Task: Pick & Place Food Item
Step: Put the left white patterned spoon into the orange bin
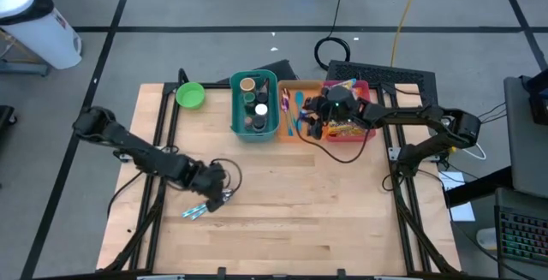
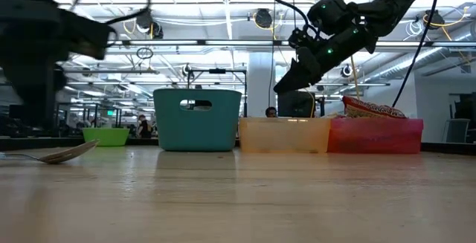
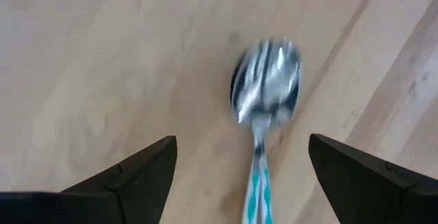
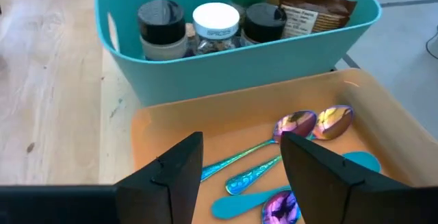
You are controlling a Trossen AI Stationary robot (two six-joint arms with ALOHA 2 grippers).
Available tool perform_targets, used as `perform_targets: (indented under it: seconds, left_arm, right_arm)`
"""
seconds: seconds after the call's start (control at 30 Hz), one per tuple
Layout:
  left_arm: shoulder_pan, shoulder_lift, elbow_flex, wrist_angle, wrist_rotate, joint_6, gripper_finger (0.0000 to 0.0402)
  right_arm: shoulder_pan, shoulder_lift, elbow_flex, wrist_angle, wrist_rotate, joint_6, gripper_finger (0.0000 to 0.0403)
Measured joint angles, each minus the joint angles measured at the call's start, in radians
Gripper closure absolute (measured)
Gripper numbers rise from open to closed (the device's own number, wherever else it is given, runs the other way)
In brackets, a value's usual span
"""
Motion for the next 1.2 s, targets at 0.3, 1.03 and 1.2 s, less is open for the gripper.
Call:
perform_targets:
  seconds: [0.3,1.03,1.2]
  left_arm:
    - [-0.176,0.000,0.000,-0.148,-0.070,-0.268,0.0062]
    - [-0.202,0.200,0.006,-0.148,-0.090,-0.226,0.0062]
    - [-0.158,0.200,0.004,-0.134,-0.061,-0.191,0.0073]
  right_arm:
    - [0.025,0.000,0.000,0.008,0.001,-0.027,0.0218]
    - [0.025,0.000,0.000,0.007,-0.001,-0.025,0.0223]
    - [0.029,0.000,0.000,0.007,0.000,-0.017,0.0226]
